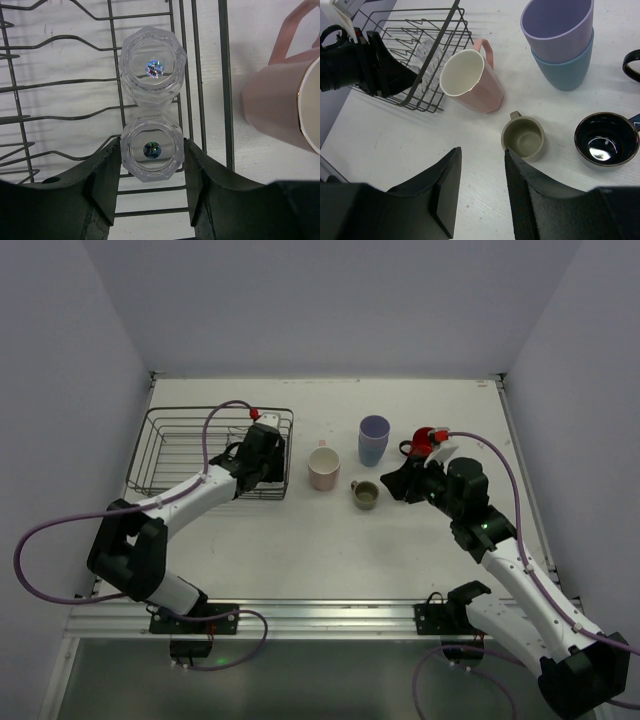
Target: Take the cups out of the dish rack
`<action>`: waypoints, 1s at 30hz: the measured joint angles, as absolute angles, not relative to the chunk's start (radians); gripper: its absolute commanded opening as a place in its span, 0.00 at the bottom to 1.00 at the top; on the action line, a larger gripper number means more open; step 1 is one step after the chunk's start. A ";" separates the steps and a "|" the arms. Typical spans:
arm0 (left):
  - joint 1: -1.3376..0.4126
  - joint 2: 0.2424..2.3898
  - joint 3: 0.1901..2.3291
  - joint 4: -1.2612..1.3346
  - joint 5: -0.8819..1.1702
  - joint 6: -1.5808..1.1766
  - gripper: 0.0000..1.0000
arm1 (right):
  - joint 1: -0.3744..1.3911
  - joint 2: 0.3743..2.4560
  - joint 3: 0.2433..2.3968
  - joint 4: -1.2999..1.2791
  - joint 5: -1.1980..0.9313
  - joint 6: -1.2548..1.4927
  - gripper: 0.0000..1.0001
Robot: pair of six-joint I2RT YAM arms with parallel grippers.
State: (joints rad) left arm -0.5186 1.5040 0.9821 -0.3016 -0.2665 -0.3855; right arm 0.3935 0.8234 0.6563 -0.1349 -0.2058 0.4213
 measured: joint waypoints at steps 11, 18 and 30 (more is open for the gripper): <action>-0.519 1.446 0.991 -0.309 -0.281 -0.384 0.04 | 0.398 0.812 0.656 -0.132 -0.241 0.446 0.48; -0.519 1.143 0.991 -0.321 -0.270 -0.391 0.00 | 0.485 0.804 0.656 -0.056 -0.290 0.518 0.60; -0.519 0.795 0.866 -0.184 0.061 -0.597 0.00 | 0.707 0.996 0.669 0.344 -0.413 0.702 0.74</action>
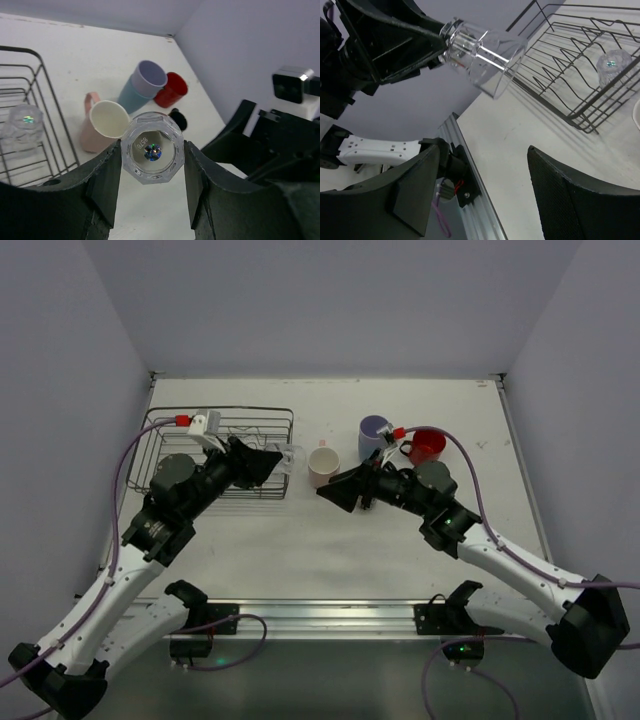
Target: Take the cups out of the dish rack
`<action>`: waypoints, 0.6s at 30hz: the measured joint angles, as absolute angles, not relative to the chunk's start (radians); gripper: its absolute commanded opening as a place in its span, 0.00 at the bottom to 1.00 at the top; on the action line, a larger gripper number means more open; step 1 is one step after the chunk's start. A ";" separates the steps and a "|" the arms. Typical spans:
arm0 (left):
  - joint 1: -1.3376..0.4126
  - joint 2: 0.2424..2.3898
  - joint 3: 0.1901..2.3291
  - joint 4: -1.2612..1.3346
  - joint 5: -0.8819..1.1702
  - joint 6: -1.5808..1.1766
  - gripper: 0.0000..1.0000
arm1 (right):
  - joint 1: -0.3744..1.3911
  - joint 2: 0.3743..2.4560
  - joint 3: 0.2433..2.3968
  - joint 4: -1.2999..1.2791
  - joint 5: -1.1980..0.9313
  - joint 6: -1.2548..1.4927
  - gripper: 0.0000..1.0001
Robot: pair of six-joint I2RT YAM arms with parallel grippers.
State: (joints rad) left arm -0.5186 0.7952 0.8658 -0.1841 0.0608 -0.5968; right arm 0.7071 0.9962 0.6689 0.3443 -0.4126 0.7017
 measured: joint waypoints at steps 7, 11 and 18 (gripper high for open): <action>-0.519 0.735 0.736 0.033 0.258 -0.783 0.00 | 0.715 1.089 0.683 0.500 -0.448 0.771 0.68; -0.519 0.737 0.683 0.138 0.334 -0.859 0.01 | 0.726 1.104 0.700 0.540 -0.465 0.790 0.59; -0.519 0.766 0.624 0.279 0.410 -0.945 0.13 | 0.739 1.124 0.729 0.601 -0.477 0.821 0.19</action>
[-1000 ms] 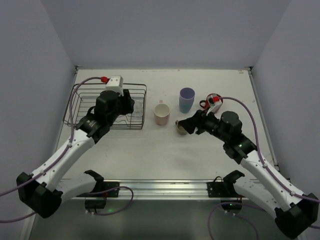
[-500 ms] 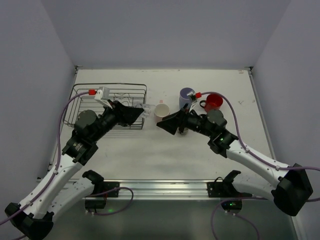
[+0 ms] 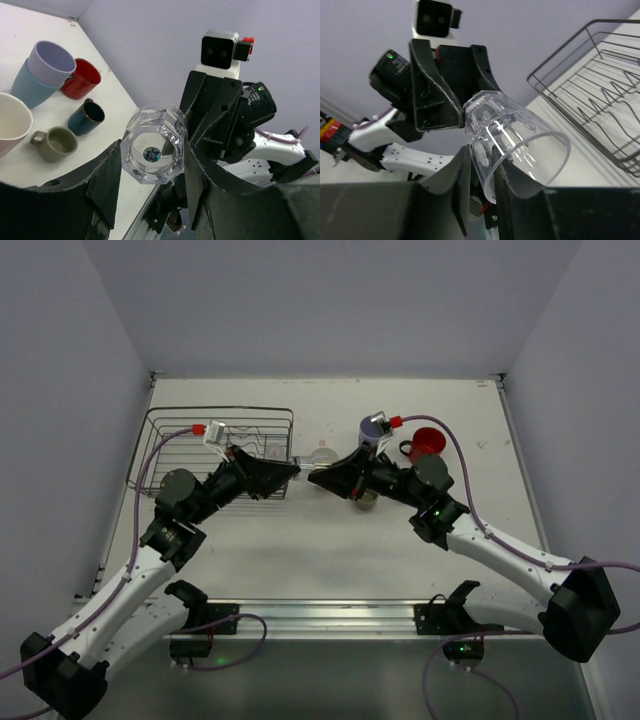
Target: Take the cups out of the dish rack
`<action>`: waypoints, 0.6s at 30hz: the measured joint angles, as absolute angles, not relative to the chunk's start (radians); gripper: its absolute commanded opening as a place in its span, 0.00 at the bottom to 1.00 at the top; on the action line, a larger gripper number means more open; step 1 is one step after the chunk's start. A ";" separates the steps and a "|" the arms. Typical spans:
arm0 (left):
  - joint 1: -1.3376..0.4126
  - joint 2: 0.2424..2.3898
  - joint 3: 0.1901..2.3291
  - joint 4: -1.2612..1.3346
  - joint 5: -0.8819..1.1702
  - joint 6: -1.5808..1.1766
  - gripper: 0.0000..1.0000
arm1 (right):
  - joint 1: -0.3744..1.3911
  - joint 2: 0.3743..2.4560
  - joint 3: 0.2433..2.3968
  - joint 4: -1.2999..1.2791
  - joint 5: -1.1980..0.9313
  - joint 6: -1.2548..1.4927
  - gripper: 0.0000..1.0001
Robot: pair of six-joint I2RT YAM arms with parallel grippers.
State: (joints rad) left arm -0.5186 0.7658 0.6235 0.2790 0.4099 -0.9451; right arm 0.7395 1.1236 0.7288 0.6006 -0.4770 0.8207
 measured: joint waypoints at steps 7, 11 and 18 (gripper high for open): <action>-0.519 0.760 0.651 0.230 0.432 -0.906 0.89 | 0.760 1.105 0.736 0.613 -0.495 0.826 0.00; -0.520 0.754 0.764 -0.012 0.345 -0.738 1.00 | 0.752 1.092 0.771 0.388 -0.441 0.743 0.00; -0.520 0.659 0.862 -0.308 0.083 -0.471 1.00 | 0.815 1.125 0.893 -0.139 -0.276 0.556 0.00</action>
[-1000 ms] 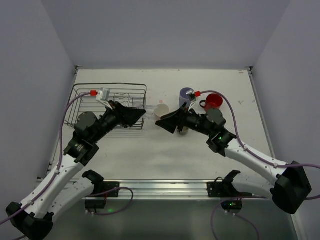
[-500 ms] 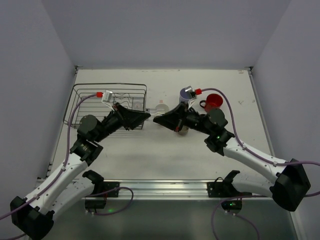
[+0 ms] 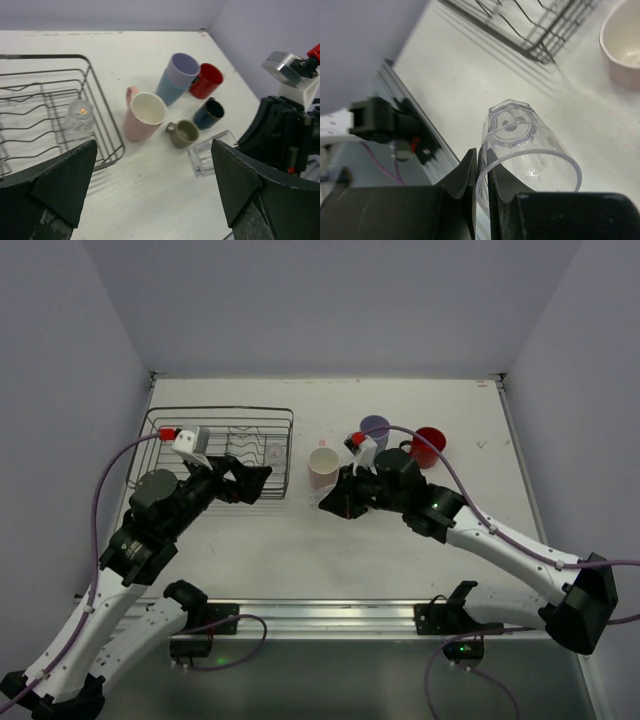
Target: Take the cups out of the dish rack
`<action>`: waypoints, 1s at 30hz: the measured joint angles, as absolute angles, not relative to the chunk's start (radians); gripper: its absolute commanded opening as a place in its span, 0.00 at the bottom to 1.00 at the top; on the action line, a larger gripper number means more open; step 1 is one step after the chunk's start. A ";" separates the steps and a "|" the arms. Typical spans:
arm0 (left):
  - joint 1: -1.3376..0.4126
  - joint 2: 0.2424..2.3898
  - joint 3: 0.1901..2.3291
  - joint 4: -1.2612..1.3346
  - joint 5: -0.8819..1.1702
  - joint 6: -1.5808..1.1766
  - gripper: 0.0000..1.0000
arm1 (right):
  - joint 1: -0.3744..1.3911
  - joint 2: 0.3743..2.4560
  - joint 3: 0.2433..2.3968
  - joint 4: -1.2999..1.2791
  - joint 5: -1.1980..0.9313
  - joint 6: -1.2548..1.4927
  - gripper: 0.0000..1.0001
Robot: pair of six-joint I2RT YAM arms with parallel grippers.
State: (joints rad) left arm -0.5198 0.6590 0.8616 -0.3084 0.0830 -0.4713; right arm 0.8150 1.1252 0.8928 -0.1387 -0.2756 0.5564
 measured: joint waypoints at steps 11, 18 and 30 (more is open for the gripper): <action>-0.520 0.605 0.706 -0.439 -0.199 -0.340 1.00 | 1.025 1.581 1.224 -0.622 0.046 0.402 0.01; -0.519 0.507 0.705 -0.442 -0.294 -0.329 1.00 | 1.063 1.773 1.331 -0.758 0.192 0.382 0.03; -0.493 0.513 0.705 -0.461 -0.347 -0.330 1.00 | 1.069 1.850 1.336 -0.757 0.236 0.402 0.46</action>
